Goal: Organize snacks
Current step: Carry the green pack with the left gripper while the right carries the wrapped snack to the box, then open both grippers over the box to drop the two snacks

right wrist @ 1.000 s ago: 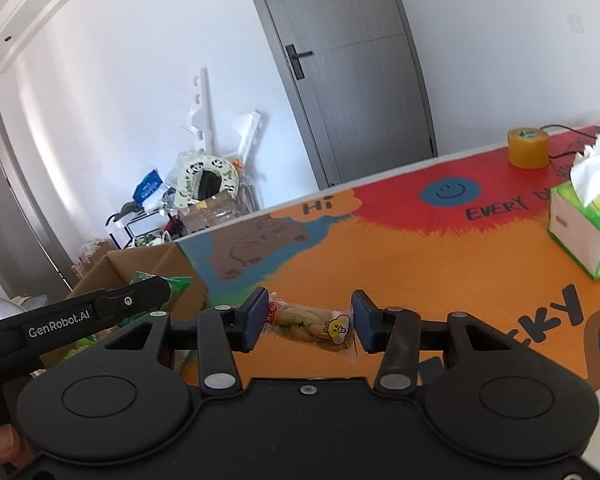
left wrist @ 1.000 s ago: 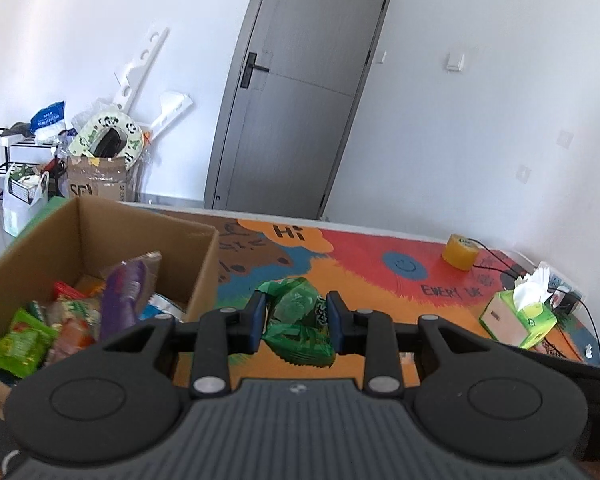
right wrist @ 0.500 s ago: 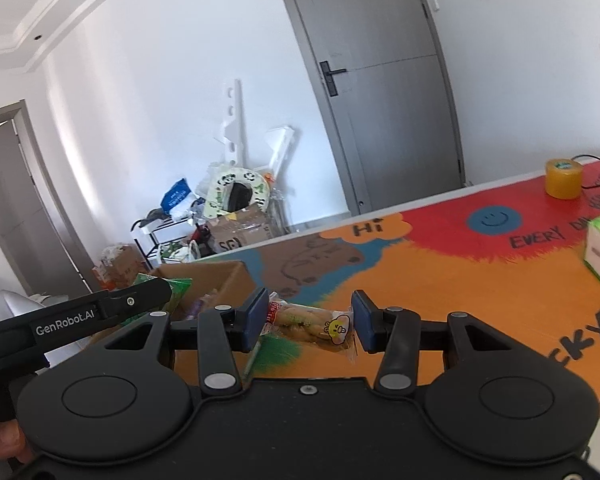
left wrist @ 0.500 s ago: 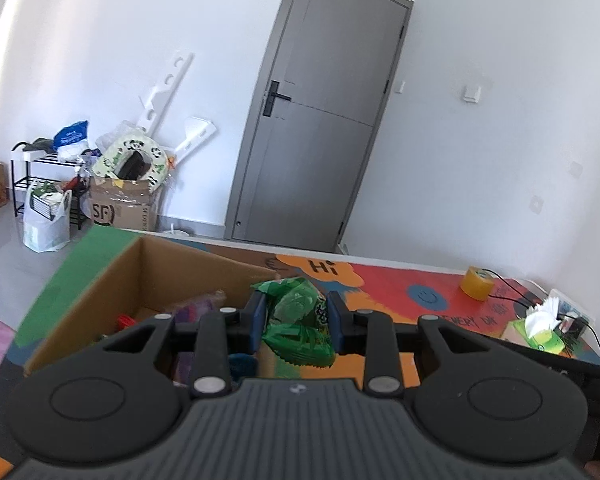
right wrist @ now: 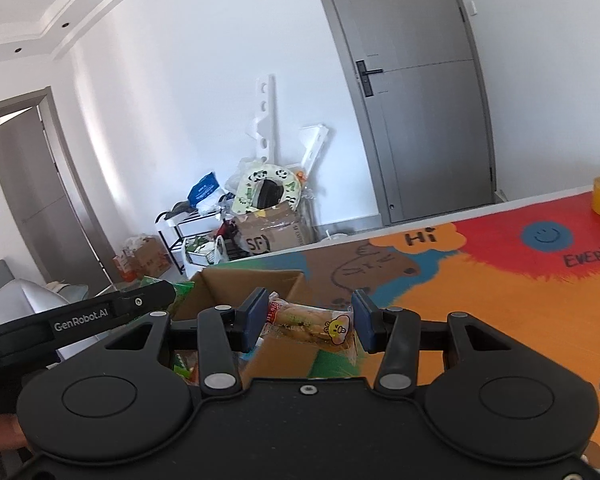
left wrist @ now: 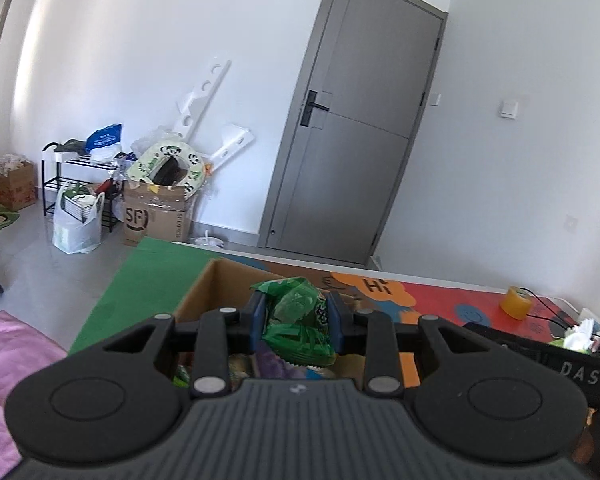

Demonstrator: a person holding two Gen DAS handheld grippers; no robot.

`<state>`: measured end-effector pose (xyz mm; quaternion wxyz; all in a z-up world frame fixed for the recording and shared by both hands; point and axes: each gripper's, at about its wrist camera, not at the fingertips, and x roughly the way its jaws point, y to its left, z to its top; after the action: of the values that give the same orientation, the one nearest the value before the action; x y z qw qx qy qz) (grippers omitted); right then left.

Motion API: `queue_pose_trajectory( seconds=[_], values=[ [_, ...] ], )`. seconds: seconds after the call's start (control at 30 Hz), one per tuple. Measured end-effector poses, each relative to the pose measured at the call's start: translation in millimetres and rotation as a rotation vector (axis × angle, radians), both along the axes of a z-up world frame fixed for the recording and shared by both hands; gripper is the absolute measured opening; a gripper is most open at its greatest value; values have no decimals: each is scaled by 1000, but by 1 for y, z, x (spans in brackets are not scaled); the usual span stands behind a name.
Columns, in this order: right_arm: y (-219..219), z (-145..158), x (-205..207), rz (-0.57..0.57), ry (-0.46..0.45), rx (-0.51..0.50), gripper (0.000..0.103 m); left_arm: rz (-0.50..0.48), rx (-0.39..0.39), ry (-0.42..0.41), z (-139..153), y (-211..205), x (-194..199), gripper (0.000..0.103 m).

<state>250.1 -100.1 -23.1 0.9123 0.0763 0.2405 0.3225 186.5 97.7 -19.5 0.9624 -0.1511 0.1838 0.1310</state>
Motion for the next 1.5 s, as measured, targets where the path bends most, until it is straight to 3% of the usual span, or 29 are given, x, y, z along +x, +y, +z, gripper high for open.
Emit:
queue_pose_trajectory(
  seconds=[0.53, 0.73, 1.0, 1.5],
  values=[
    [53, 4, 21, 64, 7, -32, 46, 25, -11, 38, -12, 37, 37, 32],
    [68, 3, 35, 75, 22, -42, 46, 32, -35, 52, -18, 48, 43, 52],
    [87, 2, 47, 95, 52, -54, 51, 69, -56, 59, -18, 65, 26, 54],
    [66, 2, 32, 39, 78, -51, 50, 59, -78, 70, -14, 61, 5, 74]
  ],
)
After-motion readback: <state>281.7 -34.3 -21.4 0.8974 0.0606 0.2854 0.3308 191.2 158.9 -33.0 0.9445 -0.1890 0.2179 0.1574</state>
